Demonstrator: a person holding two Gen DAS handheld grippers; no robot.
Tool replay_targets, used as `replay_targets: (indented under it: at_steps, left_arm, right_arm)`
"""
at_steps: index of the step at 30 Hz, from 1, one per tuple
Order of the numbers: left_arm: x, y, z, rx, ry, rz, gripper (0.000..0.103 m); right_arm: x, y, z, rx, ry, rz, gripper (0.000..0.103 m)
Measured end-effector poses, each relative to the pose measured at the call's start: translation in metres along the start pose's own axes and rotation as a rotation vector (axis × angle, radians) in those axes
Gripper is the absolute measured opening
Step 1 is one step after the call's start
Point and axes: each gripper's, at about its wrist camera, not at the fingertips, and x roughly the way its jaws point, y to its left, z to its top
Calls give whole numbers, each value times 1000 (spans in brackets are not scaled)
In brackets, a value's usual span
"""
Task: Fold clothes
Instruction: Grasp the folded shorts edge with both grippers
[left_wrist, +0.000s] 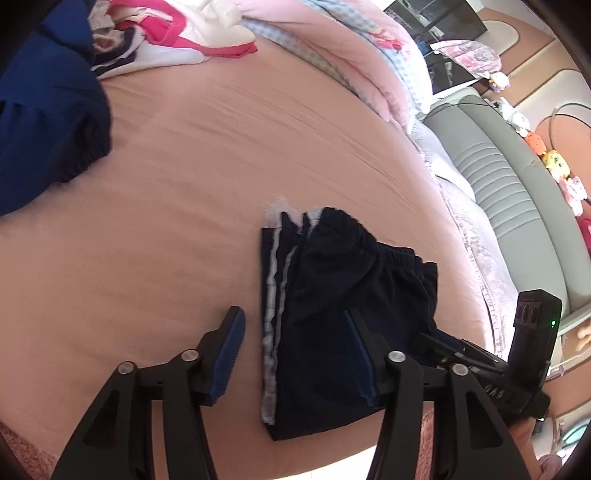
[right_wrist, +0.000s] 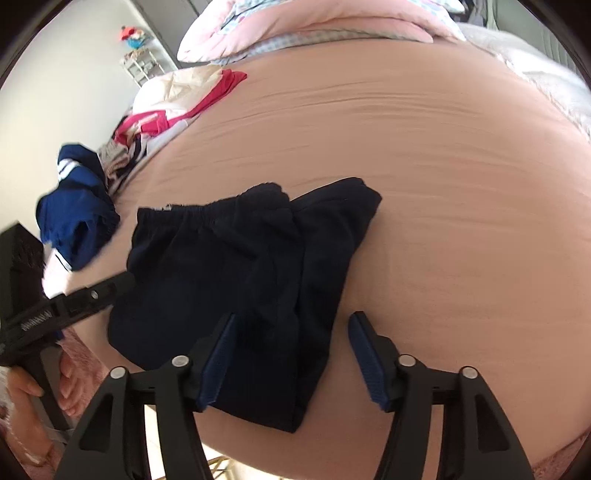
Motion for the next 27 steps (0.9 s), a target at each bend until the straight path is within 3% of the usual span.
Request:
replay_targets:
  at_steps: [3,4,7,9,11,13,15,20,24,27]
  left_arm:
    - [10,-5,1,41,8,-3,61]
    - [13,-7,2,55,10,-2,69]
    - [15,-10,2,77,13,12,70]
    - [15,-13,1,96,13,34,63]
    - [13,-16,-2,130,8,100,29]
    - [13,-13,-2,114,10,94,22]
    - [13,-11,-1,89,13,69,20]
    - [20,-19,-1,126,3,103,20]
    - [27,-17,1,108,10,96,21]
    - [29,-23,1,151,16,131,21]
  right_arm:
    - [2,9,-3,-49,-7,-54,66]
    - [1,9,-3,-63,-2,-68,66]
    - [1,8,-4,-77,8,-94,66]
    - [2,7,-2,-61,9,-98,65]
    - [3,10,-3,-73,11,-115,62]
    - [3,13,-2,-89,17,-129,58]
    - [3,16,-2,-107,26,-137,53]
    - [3,30,-6,-180,20,-189,40]
    - [5,37,-8,-219,21,-228,40]
    - [4,36,-8,-222,22,-231,40]
